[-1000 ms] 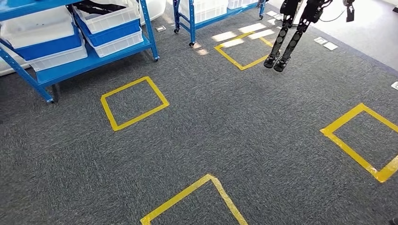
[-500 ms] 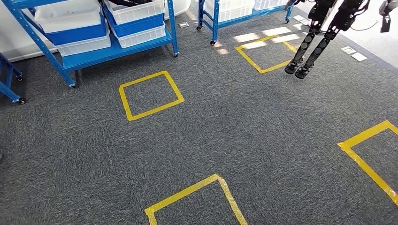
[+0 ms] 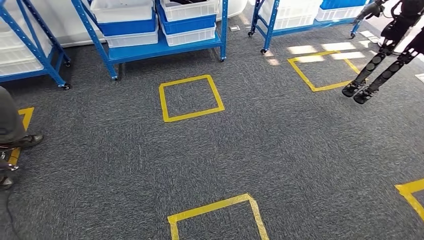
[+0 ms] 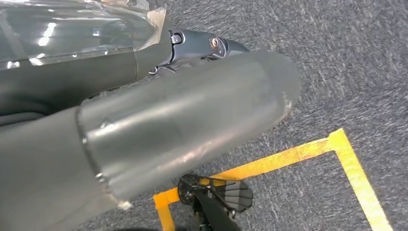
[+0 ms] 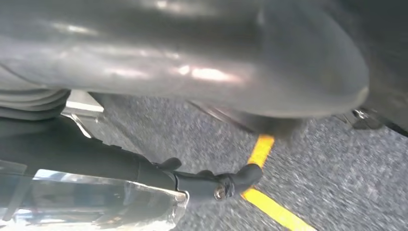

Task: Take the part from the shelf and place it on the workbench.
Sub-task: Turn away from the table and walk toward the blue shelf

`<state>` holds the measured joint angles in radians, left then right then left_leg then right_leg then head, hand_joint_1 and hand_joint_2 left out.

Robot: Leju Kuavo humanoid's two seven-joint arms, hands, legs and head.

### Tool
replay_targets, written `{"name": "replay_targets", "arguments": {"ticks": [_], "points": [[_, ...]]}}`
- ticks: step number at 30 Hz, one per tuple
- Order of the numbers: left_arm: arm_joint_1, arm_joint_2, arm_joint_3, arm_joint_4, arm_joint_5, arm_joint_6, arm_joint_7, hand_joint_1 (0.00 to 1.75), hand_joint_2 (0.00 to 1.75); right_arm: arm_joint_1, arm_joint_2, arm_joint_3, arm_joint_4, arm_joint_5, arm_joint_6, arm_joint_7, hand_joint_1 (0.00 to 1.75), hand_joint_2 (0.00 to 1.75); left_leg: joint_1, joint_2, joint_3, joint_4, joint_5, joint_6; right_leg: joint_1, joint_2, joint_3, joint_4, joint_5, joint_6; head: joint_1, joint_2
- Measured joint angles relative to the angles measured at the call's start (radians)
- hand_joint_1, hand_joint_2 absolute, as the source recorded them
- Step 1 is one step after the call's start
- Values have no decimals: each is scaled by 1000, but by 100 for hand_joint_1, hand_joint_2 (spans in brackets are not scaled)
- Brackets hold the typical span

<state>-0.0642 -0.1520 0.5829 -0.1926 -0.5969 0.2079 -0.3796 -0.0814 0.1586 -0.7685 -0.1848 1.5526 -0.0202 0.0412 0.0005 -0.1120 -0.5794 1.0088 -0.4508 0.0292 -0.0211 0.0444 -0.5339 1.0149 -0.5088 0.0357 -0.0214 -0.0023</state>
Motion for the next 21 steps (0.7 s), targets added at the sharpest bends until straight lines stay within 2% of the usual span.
{"name": "replay_targets", "arguments": {"ticks": [2,3,4,6,7,8,9,10,11,13,15,17,18,19,20,21], "points": [[1,1,0,0,-1,0,1,0,0,-3,1,0,0,-1,1,0,0,0,4,-7,-5,2,1,-9,0,-17,5,-2,5,-17,-1,0],[1,2,0,0,-2,0,2,0,0,-4,1,1,0,-2,1,-1,0,0,5,4,-10,10,-5,-13,-2,-25,8,-4,7,-24,-1,0],[1,3,0,0,-2,0,2,0,0,-4,2,1,0,-2,0,-1,0,0,6,26,-23,37,-22,-18,-3,-35,9,-5,9,-31,-4,0],[-2,3,0,0,-4,0,3,0,0,-2,3,1,0,-2,0,-2,0,0,8,79,-75,147,-86,-28,-1,-56,10,-6,8,-42,-10,0],[-3,2,0,0,-4,0,3,0,0,-1,3,1,0,-2,0,-2,0,0,10,95,-109,217,-118,-32,1,-69,9,-6,7,-46,-12,0],[-3,2,0,0,-4,0,3,0,0,1,2,1,0,-2,0,-2,0,0,11,102,-136,270,-137,-35,2,-82,9,-6,5,-48,-12,0],[-3,2,0,0,-5,0,3,0,0,1,2,2,-1,-1,0,-2,0,0,13,107,-147,293,-137,-36,3,-94,9,-6,4,-49,-12,0],[-2,3,0,0,-5,1,4,0,0,0,1,2,-1,0,0,-2,0,0,14,111,-137,273,-118,-36,4,-105,11,-6,3,-50,-12,0],[-1,3,0,0,-5,2,4,0,0,-1,2,2,-1,1,1,-2,0,0,14,119,-109,219,-86,-33,5,-115,12,-6,1,-50,-12,0],[-3,3,0,0,-5,4,5,0,0,-4,3,3,-1,3,3,-2,0,0,9,156,-36,82,-28,-23,9,-133,17,-5,-4,-45,-12,0],[-6,3,0,0,-5,4,4,0,0,-6,3,5,-1,5,4,-2,0,0,1,177,-4,16,-13,-14,16,-149,21,-5,-9,-37,-10,0],[-5,3,0,0,-5,5,4,0,0,-9,3,8,-1,6,4,-3,0,0,-3,157,-3,7,-13,-5,19,-168,27,-10,-13,-27,-10,0],[-4,2,0,0,-5,5,4,0,0,-11,3,10,-2,6,4,-3,0,0,-2,146,0,0,-9,0,19,-164,27,-6,-17,-22,-10,0],[-3,1,0,0,-5,5,3,0,0,-11,3,12,-2,6,4,-4,0,0,2,135,4,-8,-3,7,19,-146,22,10,-28,-20,-9,0],[-4,0,0,0,-5,6,3,0,0,-11,3,14,-2,7,4,-4,0,0,5,124,8,-15,2,13,18,-118,6,47,-48,-22,-7,0],[-4,0,1,0,-5,6,2,0,0,-10,2,15,-3,7,4,-5,0,0,8,112,9,-18,6,17,14,-86,-22,108,-77,-25,-5,0]]}}
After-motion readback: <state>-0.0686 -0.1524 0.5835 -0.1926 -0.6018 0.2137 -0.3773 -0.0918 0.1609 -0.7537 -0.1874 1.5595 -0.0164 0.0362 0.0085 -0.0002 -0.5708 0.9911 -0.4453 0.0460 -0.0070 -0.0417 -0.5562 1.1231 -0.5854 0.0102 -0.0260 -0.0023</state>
